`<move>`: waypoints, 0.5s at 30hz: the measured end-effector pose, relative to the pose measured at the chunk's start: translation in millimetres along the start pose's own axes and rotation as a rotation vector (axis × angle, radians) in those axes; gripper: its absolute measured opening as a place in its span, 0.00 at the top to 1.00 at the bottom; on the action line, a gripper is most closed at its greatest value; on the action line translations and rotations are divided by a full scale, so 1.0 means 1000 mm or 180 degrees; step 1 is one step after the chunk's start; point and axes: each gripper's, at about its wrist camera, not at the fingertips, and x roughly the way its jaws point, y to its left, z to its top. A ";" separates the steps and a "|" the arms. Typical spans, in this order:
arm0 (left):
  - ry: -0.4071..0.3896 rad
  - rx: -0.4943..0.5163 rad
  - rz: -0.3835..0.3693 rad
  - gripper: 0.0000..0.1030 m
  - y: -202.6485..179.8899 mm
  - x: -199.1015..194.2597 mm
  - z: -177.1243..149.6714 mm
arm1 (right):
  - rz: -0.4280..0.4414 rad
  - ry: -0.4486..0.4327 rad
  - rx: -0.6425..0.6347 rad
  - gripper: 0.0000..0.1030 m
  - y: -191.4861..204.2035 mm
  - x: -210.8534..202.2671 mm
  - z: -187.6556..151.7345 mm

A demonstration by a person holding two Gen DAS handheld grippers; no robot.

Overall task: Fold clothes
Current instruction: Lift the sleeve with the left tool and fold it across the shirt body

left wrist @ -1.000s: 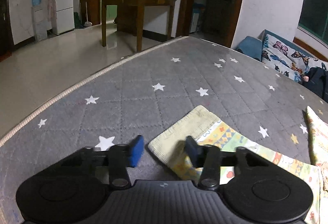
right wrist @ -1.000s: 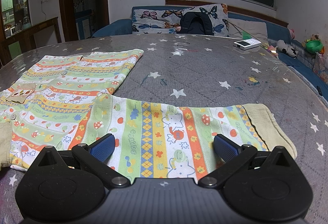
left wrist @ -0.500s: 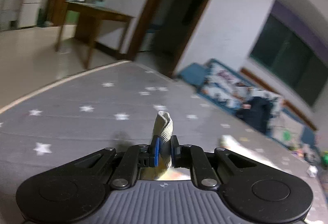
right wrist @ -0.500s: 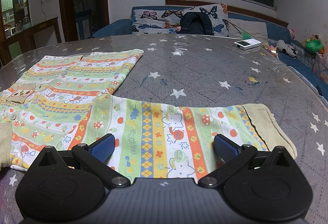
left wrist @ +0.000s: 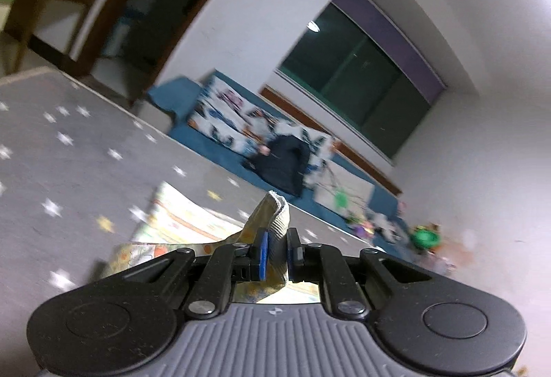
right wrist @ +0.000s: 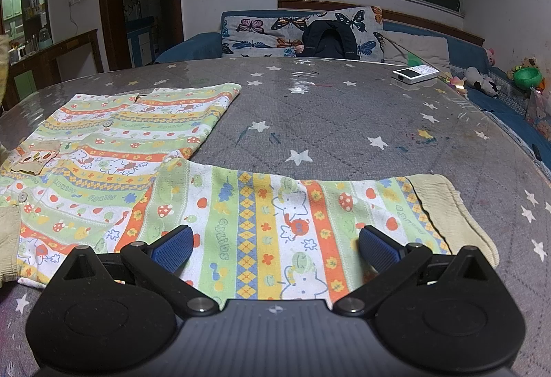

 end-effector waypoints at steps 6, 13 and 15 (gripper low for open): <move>0.0221 -0.0075 -0.0158 0.89 -0.011 0.023 -0.024 | 0.0001 0.0000 0.0001 0.00 0.000 0.000 0.000; 0.0604 0.0016 -0.0229 0.83 -0.008 0.044 -0.050 | -0.0001 0.0000 0.0000 0.00 0.000 -0.001 0.000; 0.0669 0.0043 -0.0246 0.79 -0.006 0.047 -0.057 | -0.0001 0.0000 0.0000 0.00 -0.001 -0.001 0.000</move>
